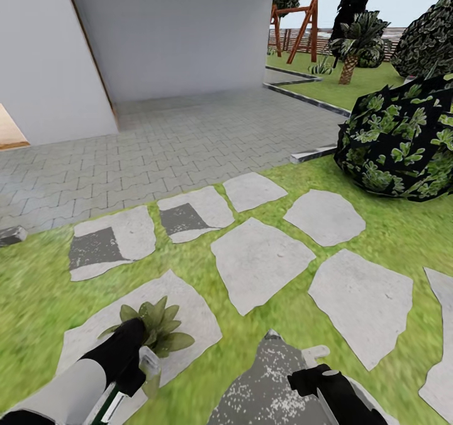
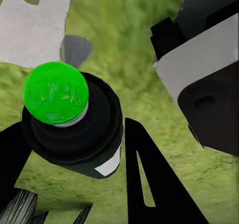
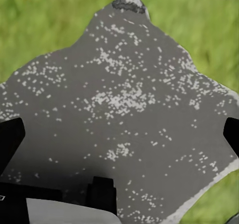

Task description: Pick up the pesticide atomizer in the garden and spray insectifuge to fully cover both potted plants in the garden.

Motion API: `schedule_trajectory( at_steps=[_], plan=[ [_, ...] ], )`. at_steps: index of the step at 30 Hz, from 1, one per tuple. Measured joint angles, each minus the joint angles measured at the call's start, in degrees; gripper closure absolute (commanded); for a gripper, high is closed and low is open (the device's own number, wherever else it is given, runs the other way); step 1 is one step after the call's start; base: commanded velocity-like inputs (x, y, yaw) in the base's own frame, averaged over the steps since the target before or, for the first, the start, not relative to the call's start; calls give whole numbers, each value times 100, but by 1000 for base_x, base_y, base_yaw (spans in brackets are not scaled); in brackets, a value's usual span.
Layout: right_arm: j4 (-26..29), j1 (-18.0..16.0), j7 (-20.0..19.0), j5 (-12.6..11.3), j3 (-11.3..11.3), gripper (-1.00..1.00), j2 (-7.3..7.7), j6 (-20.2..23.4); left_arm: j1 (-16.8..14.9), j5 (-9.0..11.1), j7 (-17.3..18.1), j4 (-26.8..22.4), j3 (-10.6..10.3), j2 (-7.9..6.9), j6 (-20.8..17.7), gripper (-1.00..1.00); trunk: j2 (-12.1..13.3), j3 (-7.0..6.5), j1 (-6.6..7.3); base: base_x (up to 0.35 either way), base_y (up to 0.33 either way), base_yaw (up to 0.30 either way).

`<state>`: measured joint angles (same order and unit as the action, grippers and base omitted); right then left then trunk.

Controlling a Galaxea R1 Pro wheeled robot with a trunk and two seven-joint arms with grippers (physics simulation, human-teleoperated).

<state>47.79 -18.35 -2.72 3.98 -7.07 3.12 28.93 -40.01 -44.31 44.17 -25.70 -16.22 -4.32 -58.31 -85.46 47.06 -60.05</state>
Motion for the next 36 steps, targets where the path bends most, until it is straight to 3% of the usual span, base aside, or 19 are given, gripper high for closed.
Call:
schedule_trajectory(
  at_steps=[5, 14, 17, 25, 36],
  plan=[
    [0, 0, -1, -2, 5, -100, 0, 0, -109, -17, 4, -12, 80, 326, 10, 100, 0, 0, 0, 0, 0, 0],
    [0, 0, -3, -1, 12, -100, 0, 0, -137, -37, -1, 1, 20, 327, 13, 100, 0, 0, 0, 0, 0, 0],
    [0, 0, 0, 0, 8, -100, 0, 0, -129, -48, -12, 5, 30, 265, 18, 100, 0, 0, 0, 0, 0, 0],
    [0, 0, 0, 1, 6, -100, 0, 0, -135, -59, -10, 6, 54, -290, 20, 100, 0, 0, 0, 0, 0, 0],
    [0, 1, 0, 5, 9, -100, 1, -2, -148, -35, -1, 8, 62, -379, 9, 100, 0, -1, -3, -128, 122, -133]
  ],
)
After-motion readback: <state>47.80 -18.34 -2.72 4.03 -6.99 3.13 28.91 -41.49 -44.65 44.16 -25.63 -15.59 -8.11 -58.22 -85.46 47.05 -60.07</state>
